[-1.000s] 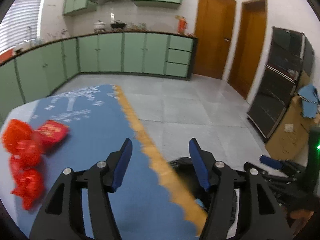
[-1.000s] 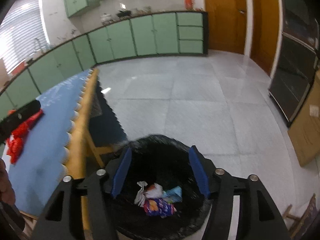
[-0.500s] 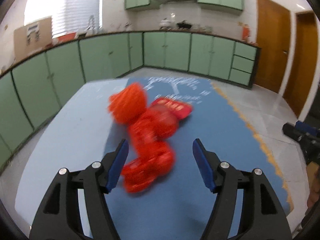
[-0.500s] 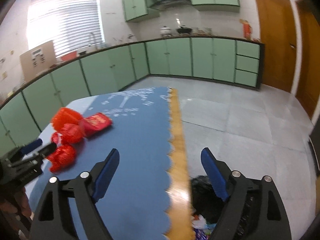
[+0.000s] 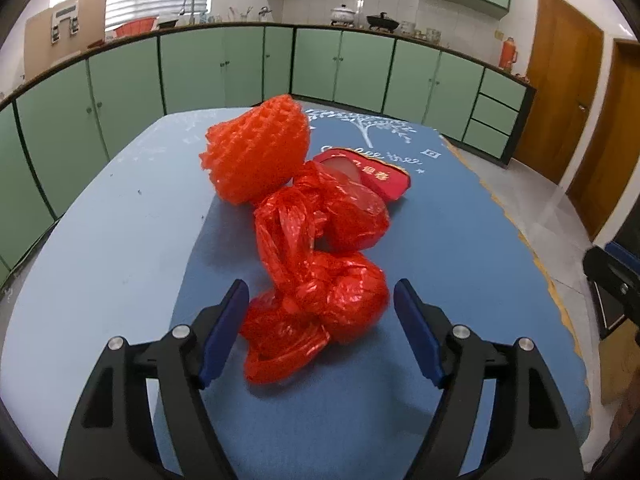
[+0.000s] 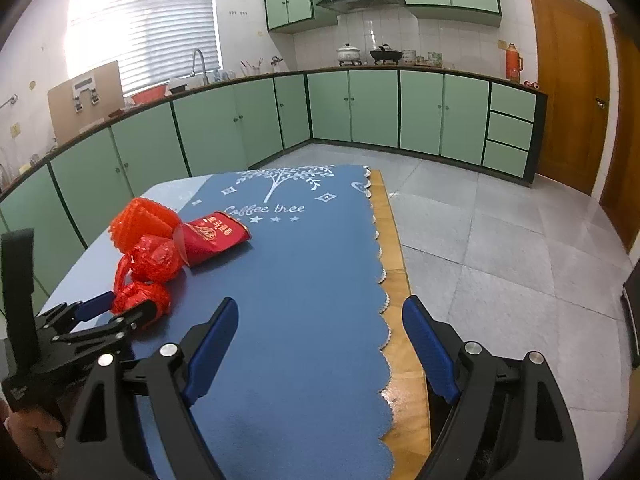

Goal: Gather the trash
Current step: 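Return to the mat and grasp a red plastic bag with the left tool, then grasp a second red plastic bag with the right tool while the left holds its bag, then carry both red bags over the bin and open both tools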

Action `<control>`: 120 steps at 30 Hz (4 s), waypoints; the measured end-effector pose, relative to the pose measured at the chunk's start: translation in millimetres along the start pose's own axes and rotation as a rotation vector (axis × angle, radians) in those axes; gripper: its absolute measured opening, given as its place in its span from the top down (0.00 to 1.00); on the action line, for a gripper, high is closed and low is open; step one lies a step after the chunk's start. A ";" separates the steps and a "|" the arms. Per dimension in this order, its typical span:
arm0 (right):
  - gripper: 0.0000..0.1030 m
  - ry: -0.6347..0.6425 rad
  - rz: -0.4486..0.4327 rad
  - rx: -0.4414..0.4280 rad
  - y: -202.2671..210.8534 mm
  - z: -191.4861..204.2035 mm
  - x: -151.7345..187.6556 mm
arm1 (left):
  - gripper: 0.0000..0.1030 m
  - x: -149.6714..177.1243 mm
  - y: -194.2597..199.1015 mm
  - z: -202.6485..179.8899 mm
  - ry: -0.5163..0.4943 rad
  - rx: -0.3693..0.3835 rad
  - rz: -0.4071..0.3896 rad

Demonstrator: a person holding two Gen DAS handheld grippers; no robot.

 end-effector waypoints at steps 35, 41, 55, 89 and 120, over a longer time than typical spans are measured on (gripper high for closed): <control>0.20 0.184 0.043 -0.175 -79.0 156.5 -33.9 | 0.58 6.2 29.6 122.9 0.174 -0.121 -0.058; 0.33 0.216 0.095 -0.179 -99.4 178.7 -29.8 | 0.58 9.7 21.9 137.0 0.210 -0.116 -0.042; 0.99 0.338 0.087 -0.299 -55.1 198.9 -19.4 | 0.58 9.1 36.8 127.6 0.195 -0.106 -0.070; 0.99 -0.213 -0.024 0.147 81.8 -146.0 38.5 | 0.58 14.5 66.7 -241.8 -0.389 0.409 -0.113; 0.94 -0.363 0.077 0.182 62.9 -208.4 102.7 | 0.35 41.4 41.2 -298.4 -0.480 0.470 -0.028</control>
Point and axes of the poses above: each gripper's, at about its wrist camera, not at the fingertips, and y roughly against the way its jaws point, z to its left, x to its underside, the point moved 10 cm from there along -y, roughly the way its jaws point, and after that the axes turned 14 degrees about z, right-handed, at the moved point
